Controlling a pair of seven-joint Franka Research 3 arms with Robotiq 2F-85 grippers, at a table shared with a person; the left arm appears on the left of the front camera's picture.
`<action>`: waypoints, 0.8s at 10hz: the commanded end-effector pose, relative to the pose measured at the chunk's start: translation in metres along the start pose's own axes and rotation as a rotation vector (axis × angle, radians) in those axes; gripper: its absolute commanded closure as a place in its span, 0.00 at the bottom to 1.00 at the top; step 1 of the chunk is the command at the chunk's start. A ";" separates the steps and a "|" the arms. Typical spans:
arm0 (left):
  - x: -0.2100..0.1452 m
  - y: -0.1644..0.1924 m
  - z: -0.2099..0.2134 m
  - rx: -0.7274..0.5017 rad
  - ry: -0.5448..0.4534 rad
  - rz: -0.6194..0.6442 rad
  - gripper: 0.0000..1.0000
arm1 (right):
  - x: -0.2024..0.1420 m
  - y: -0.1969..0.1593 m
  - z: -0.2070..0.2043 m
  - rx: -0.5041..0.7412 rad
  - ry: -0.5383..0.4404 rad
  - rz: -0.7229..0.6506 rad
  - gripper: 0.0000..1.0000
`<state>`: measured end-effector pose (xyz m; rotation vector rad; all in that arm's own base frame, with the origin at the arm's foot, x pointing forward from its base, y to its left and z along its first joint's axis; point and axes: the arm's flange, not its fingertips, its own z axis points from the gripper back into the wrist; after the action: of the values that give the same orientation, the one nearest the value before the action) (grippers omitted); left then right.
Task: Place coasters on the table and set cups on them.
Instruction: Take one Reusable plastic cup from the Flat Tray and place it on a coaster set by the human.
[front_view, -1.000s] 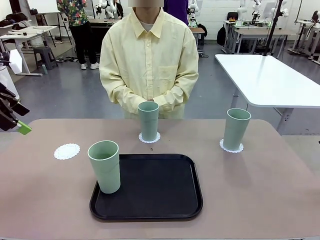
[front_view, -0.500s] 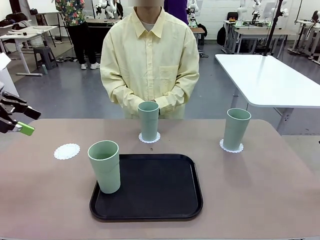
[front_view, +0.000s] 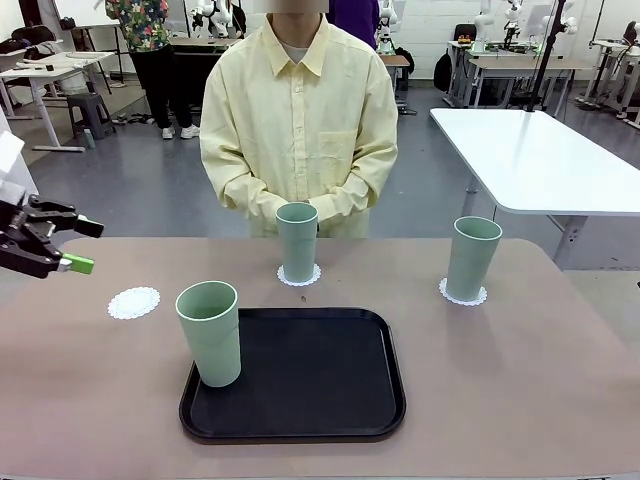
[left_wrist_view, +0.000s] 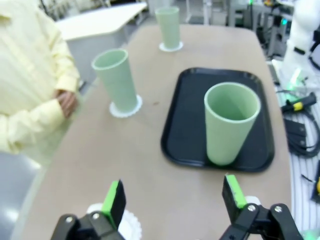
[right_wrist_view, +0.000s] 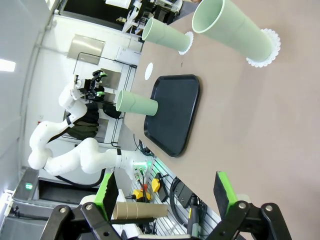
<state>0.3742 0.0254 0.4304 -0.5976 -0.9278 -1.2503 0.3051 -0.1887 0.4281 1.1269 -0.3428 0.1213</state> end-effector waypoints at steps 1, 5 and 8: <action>-0.025 -0.035 -0.029 -0.039 0.007 -0.038 0.00 | -0.002 0.000 0.000 0.012 -0.004 -0.005 0.00; -0.043 -0.028 -0.043 -0.263 0.053 0.053 0.00 | -0.002 0.000 0.000 0.012 -0.004 -0.005 0.00; -0.044 -0.019 -0.053 -0.259 0.032 0.055 0.00 | -0.002 0.000 0.000 0.012 -0.004 -0.005 0.00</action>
<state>0.3665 0.0030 0.3641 -0.7965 -0.7085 -1.3394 0.3052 -0.1885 0.4281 1.1269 -0.3425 0.1217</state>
